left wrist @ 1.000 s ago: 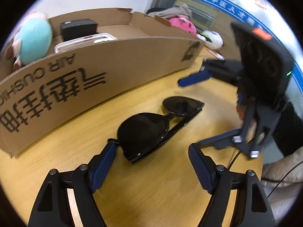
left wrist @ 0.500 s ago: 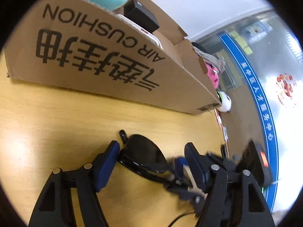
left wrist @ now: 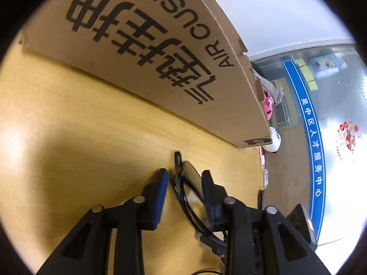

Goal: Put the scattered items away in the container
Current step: 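Move the right tool to the black sunglasses and close on them, then lift the sunglasses with the right gripper and release them inside the box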

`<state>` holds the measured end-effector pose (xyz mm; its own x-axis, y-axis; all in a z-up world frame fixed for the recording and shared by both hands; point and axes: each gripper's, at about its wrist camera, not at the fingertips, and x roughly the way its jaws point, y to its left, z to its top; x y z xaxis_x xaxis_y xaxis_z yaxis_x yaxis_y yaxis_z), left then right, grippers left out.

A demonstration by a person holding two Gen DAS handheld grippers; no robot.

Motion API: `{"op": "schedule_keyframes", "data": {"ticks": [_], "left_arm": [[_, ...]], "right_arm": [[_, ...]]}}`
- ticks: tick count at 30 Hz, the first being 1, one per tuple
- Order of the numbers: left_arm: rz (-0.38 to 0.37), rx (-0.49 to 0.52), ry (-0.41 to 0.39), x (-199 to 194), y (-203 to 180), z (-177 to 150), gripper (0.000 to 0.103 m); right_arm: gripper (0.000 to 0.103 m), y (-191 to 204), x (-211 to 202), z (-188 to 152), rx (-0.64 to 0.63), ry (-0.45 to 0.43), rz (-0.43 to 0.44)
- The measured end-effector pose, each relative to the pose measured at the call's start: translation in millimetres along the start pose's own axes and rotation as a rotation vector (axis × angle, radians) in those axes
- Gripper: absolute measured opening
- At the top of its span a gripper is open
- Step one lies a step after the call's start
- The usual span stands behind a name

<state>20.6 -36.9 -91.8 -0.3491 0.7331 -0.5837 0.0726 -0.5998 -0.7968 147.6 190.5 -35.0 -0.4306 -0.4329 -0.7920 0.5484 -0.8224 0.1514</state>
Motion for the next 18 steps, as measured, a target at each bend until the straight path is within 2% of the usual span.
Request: {"op": "schedule_keyframes", "data": {"ticks": [2,4,5,6,7,8,13,18], "left_arm": [[-0.019,-0.009,0.005,2,-5,-4,0.051],[-0.032,-0.002,0.015,7,-11,-7,0.058],[-0.034,0.0,0.02,11,-14,-8,0.058],[-0.041,0.005,0.026,16,-18,-9,0.056],[-0.041,0.011,0.036,22,-20,-10,0.049],[-0.023,0.019,0.047,26,-22,-10,0.035],[-0.021,0.055,0.049,28,-35,-11,0.032],[-0.015,0.156,0.025,14,-75,-5,0.028]], "right_arm": [[0.057,-10,4,8,0.037,-0.007,0.008],[0.057,-15,2,9,0.07,-0.016,0.028],[0.057,-16,3,12,0.079,-0.021,0.036],[0.057,-15,3,13,0.082,-0.025,0.048],[0.057,-14,2,13,0.079,-0.028,0.055],[0.057,-10,1,13,0.072,-0.031,0.058],[0.057,-6,-5,12,0.067,-0.04,0.052],[0.056,-4,-27,18,0.071,-0.088,0.043]]}}
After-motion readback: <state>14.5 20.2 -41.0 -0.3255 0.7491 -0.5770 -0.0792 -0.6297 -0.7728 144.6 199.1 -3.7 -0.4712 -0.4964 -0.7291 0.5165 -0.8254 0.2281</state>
